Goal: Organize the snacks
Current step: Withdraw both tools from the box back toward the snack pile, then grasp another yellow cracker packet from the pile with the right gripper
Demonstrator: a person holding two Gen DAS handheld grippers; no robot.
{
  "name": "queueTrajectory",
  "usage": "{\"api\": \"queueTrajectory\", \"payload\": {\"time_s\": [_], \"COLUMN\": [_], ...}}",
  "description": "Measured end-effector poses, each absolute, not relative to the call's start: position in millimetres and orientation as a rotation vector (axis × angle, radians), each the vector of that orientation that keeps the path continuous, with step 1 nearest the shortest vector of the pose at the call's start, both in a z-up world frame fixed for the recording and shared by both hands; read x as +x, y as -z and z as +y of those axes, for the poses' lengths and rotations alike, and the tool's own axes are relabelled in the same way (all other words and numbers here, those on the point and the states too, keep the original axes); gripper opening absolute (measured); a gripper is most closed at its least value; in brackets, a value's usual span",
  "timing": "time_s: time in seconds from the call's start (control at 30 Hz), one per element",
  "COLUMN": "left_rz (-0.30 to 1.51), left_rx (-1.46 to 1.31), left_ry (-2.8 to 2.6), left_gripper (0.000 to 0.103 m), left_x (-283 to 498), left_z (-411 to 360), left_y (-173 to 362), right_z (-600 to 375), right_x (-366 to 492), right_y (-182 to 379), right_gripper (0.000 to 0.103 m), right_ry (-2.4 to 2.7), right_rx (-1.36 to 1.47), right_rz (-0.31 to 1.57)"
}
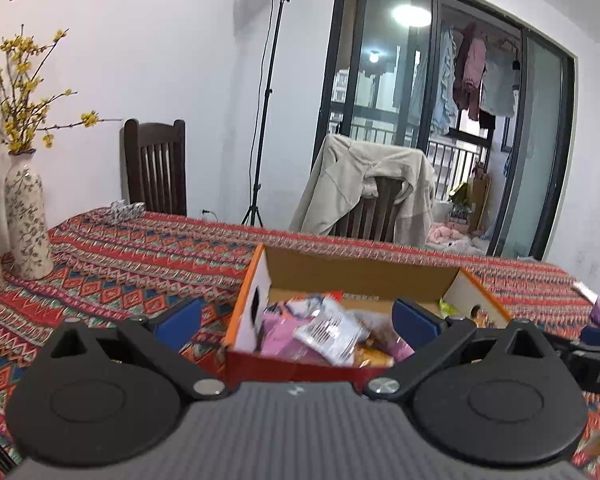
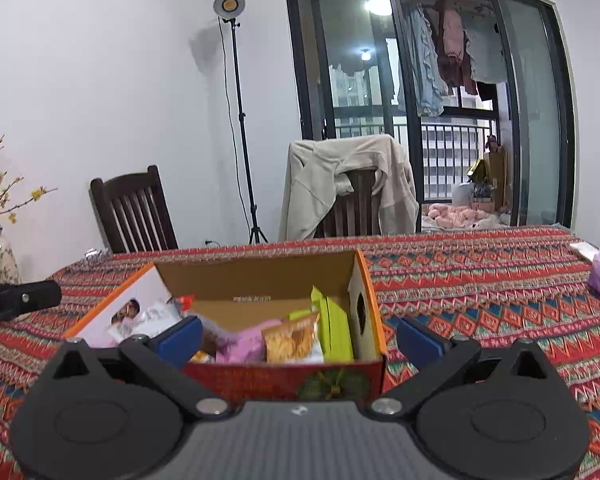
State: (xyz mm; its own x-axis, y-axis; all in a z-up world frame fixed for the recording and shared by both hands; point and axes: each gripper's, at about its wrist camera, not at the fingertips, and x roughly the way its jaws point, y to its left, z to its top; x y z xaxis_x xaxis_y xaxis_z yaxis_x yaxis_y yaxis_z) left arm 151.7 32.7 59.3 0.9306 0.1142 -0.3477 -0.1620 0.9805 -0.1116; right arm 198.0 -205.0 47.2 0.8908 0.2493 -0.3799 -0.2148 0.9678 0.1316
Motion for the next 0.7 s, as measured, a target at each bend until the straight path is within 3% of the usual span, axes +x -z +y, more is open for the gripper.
{"api": "queueTrajectory", "payload": {"time_s": [0.7], "left_rz": [0.485], "left_rx": [-0.143], "left_ry": [-0.131], "left_gripper": [0.103], "left_x": [107], "left_z": [75], "left_y": [18], "right_z": [-208], "right_x": [149], "right_y": [9], "right_gripper": [0.103], "right_ry": [-0.28], "right_rx": [0.008], "right_rz": [0.576]}}
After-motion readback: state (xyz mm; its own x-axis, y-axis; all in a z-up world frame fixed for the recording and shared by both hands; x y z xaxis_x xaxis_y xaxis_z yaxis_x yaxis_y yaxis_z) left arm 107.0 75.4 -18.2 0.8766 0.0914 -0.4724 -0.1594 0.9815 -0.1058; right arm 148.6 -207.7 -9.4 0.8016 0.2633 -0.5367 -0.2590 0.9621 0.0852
